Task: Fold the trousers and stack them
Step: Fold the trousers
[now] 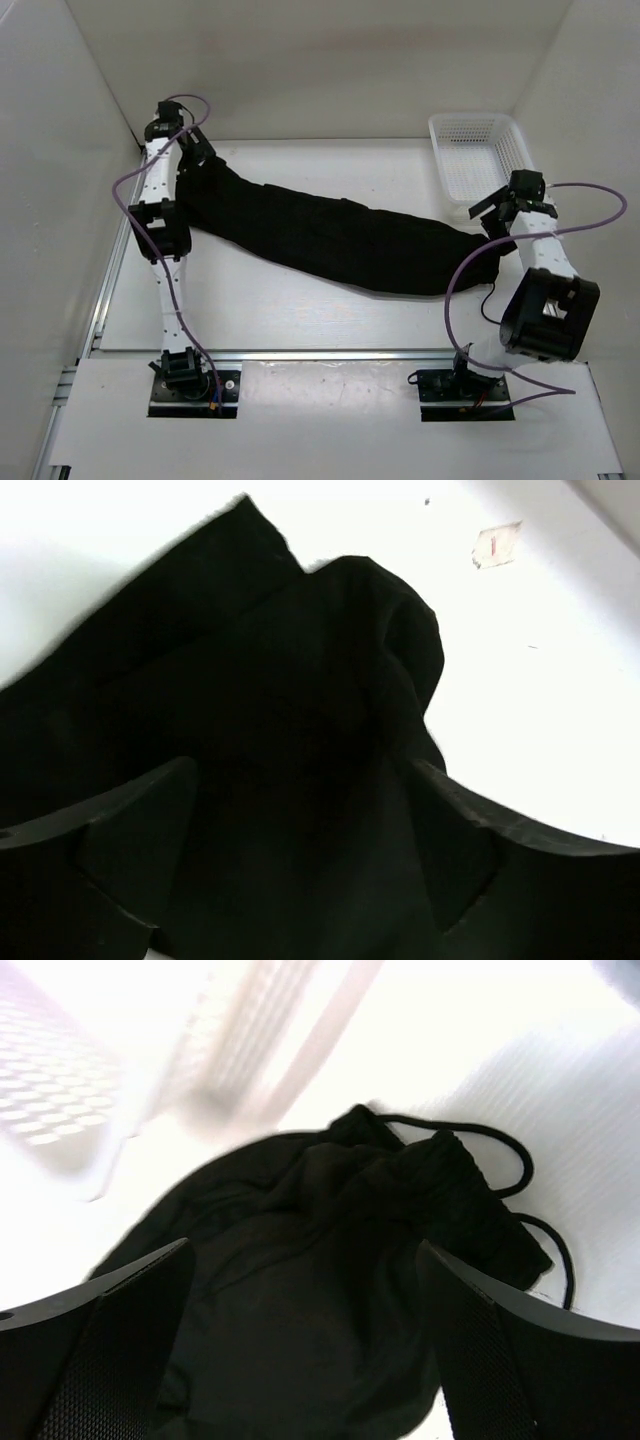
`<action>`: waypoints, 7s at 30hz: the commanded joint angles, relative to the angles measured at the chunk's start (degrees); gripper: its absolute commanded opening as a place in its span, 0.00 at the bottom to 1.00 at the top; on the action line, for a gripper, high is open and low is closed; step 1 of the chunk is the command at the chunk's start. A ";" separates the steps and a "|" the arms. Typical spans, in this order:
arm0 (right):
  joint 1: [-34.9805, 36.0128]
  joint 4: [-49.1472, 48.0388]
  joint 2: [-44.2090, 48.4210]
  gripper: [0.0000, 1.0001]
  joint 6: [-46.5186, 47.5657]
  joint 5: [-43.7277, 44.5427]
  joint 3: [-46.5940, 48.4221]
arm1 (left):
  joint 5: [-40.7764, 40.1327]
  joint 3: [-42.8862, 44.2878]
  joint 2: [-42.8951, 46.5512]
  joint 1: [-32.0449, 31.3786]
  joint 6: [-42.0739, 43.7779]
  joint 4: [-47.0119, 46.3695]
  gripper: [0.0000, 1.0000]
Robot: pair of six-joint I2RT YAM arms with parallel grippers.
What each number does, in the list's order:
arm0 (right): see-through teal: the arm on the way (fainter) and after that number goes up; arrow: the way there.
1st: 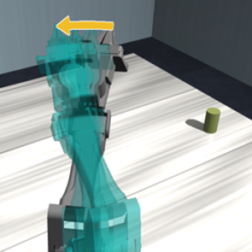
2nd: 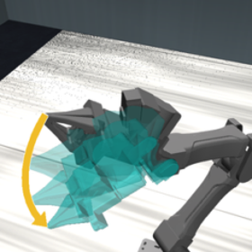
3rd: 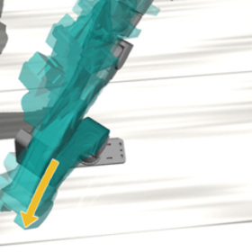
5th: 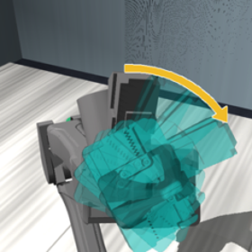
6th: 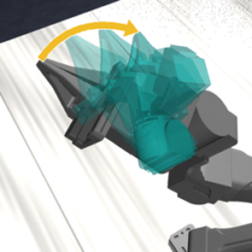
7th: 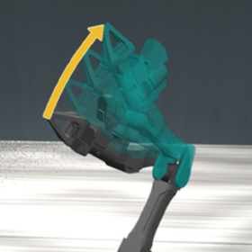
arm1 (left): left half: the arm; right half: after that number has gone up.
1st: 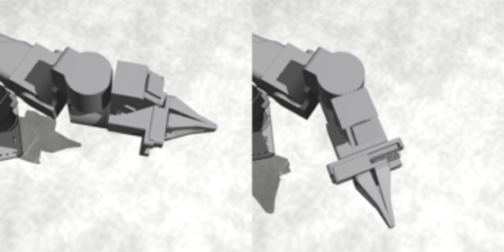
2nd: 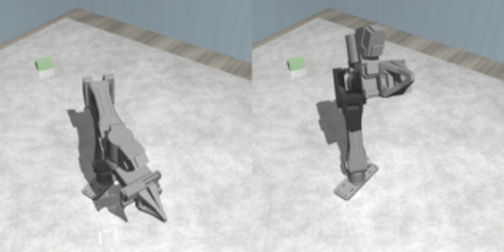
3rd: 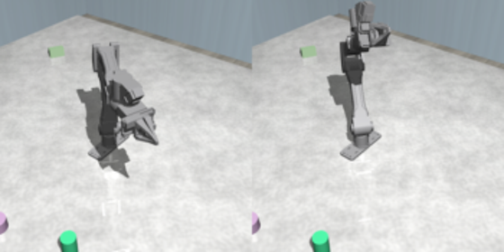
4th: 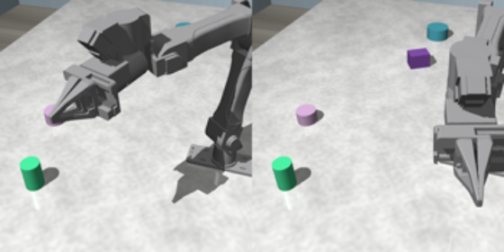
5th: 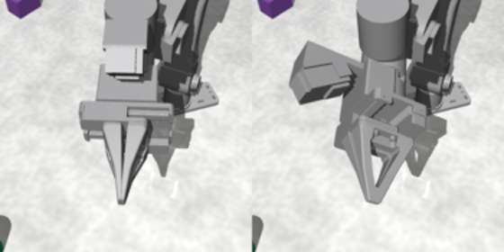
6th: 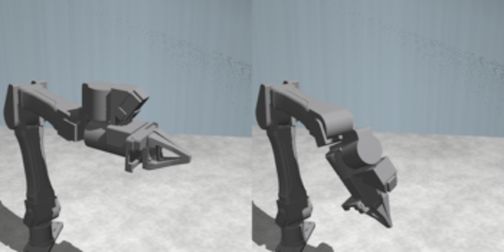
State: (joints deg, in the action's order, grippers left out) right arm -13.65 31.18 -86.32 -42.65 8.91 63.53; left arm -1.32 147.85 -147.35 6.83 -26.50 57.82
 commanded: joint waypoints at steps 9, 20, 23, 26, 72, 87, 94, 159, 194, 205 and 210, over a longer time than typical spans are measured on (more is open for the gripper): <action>0.20 3.89 16.28 0.95 4.16 6.91 -0.25 | -6.85 -15.04 20.70 7.05 4.53 -0.87 0.11; 0.20 4.50 15.13 0.95 5.21 1.73 -0.77 | 5.37 -18.65 12.53 9.69 0.57 -1.31 1.00; 0.20 4.50 15.13 0.95 5.74 1.21 -0.77 | 6.68 -18.65 10.07 9.69 0.57 -1.31 1.00; 0.20 3.98 14.61 0.95 5.74 1.20 -0.77 | 6.68 -18.13 8.31 9.69 0.57 -1.31 1.00; 0.20 3.98 15.66 0.95 5.74 -0.56 -0.77 | -3.34 -17.16 9.18 9.69 -1.45 2.12 0.32; 0.20 3.98 15.66 0.95 5.74 -1.61 -0.77 | -1.05 -14.78 6.02 9.69 0.13 2.12 0.13; 0.20 3.36 16.28 0.95 5.74 -3.11 -2.00 | -2.90 -14.78 8.57 8.64 1.28 2.12 0.10; 0.20 15.67 13.29 0.94 7.41 1.02 8.63 | 1.67 -27.98 23.67 10.23 2.50 -0.87 0.10; 0.20 14.26 21.11 0.94 8.02 -7.58 3.36 | -16.43 -34.91 36.87 -32.22 -3.81 1.77 0.10; 2.93 14.26 21.11 0.94 8.55 -6.80 2.74 | -17.76 -35.44 37.40 -33.02 -6.81 1.24 0.10; 2.93 14.26 21.63 0.94 8.55 -6.80 2.74 | -16.43 -35.44 37.40 -33.02 -4.52 1.24 0.10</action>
State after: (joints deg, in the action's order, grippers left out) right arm -10.85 46.41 -66.02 -35.33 2.79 66.57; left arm -18.04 112.86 -113.89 -26.22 -31.97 59.75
